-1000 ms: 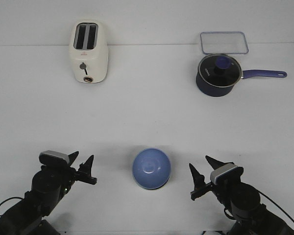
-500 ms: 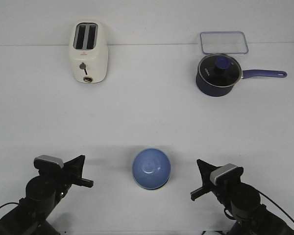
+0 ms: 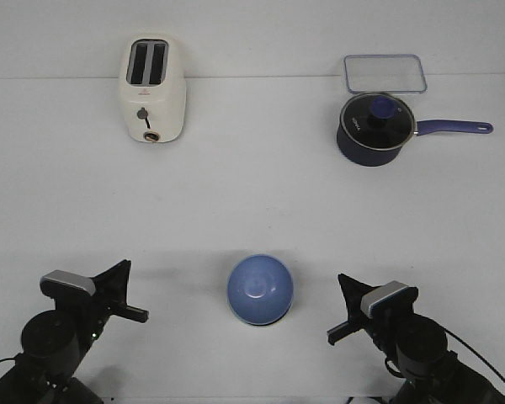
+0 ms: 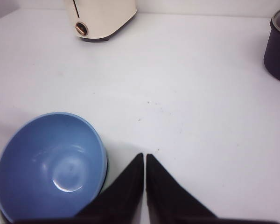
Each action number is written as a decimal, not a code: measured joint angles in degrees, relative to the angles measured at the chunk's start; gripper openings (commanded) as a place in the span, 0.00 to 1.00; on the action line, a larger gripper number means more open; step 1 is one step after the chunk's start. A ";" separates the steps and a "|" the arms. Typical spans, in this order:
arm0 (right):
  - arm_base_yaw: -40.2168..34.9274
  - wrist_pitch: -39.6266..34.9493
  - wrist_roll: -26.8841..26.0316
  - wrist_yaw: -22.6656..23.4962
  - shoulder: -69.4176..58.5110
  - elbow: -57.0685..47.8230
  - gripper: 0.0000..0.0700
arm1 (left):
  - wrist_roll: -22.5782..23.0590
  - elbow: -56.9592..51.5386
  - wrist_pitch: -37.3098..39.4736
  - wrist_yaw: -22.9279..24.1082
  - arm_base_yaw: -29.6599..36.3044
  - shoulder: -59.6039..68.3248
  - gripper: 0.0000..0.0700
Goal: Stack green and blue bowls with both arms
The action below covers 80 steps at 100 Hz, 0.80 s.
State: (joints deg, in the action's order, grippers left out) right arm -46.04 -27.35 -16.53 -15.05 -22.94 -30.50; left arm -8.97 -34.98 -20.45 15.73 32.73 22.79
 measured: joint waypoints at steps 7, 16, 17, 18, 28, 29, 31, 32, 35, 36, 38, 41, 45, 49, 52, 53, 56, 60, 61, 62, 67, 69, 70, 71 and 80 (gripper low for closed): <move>0.02 0.00 0.00 0.00 0.00 0.00 0.01 | 5.75 4.44 4.92 -2.62 -6.21 -3.72 0.02; 0.02 0.02 0.00 0.00 0.02 0.00 0.01 | 9.81 12.46 12.20 -3.96 -16.00 -9.09 0.02; 0.02 0.02 0.00 0.00 0.02 0.00 0.01 | 10.05 13.42 12.90 -3.96 -17.11 -9.66 0.02; 0.00 0.02 0.00 0.00 0.02 0.00 0.01 | 10.25 14.40 13.55 -3.98 -18.23 -10.21 0.02; 0.02 0.02 0.00 0.00 0.04 0.00 0.01 | 11.26 23.32 17.73 -4.22 -28.11 -15.61 0.02; 0.02 0.02 0.00 0.00 0.04 0.00 0.01 | 11.28 24.04 17.97 -4.35 -28.89 -16.04 0.02; 0.02 0.02 0.00 0.00 0.04 0.00 0.01 | 11.28 25.44 18.45 -4.79 -30.36 -16.83 0.02; 0.02 0.02 0.00 0.00 0.04 0.00 0.01 | 11.28 26.08 18.67 -5.05 -31.06 -17.18 0.02; 0.00 0.02 0.00 0.00 0.04 0.00 0.01 | 11.30 27.67 18.99 -5.81 -32.74 -18.03 0.02; 0.02 0.02 0.00 0.00 0.04 0.00 0.01 | 11.34 28.11 19.04 -6.05 -33.16 -18.27 0.02; 0.02 0.02 0.00 0.00 0.04 0.00 0.01 | 11.39 28.92 19.12 -6.64 -33.86 -18.67 0.02; 0.00 0.02 0.00 0.00 0.04 0.00 0.01 | 11.45 29.94 19.17 -7.13 -34.51 -19.12 0.02; 0.02 0.02 0.00 0.00 0.04 0.00 0.01 | 11.47 30.93 19.17 -7.32 -34.82 -19.54 0.02; 0.02 0.02 0.00 0.00 0.04 0.00 0.01 | 11.47 31.67 19.41 -7.45 -34.86 -19.93 0.02; 0.02 0.02 0.00 0.00 0.04 0.00 0.01 | 11.47 32.20 19.67 -7.56 -34.86 -20.28 0.02; 0.02 0.02 0.00 0.00 0.04 0.00 0.01 | 11.47 32.37 19.74 -7.61 -34.86 -20.46 0.02; 0.00 0.02 0.00 0.00 0.04 0.00 0.01 | 11.47 32.81 19.80 -7.69 -34.86 -20.92 0.02; 0.02 0.02 0.00 0.00 0.04 0.00 0.01 | 11.47 33.03 19.34 -7.78 -34.86 -21.66 0.02; 0.02 0.02 0.00 0.00 0.04 0.00 0.01 | 11.45 33.03 19.41 -7.78 -34.86 -21.84 0.02; 0.02 0.02 0.00 0.00 0.04 0.00 0.01 | 11.47 33.03 19.45 -7.78 -34.86 -22.01 0.02; 0.02 0.02 0.00 0.00 0.04 0.00 0.01 | 11.47 33.03 20.28 -8.00 -34.86 -22.45 0.02; 0.02 0.02 0.00 0.00 0.04 0.00 0.01 | 11.47 33.03 20.76 -8.04 -34.86 -22.56 0.02; 0.02 0.02 0.00 0.00 0.04 0.00 0.01 | 11.47 33.03 21.03 -8.04 -34.86 -22.53 0.02; 0.00 0.02 0.00 0.00 0.04 0.00 0.01 | 11.47 33.03 21.20 -8.04 -34.86 -22.56 0.02; 0.02 0.02 0.00 0.00 0.04 0.00 0.01 | 11.21 33.03 21.49 -8.15 -34.86 -22.53 0.02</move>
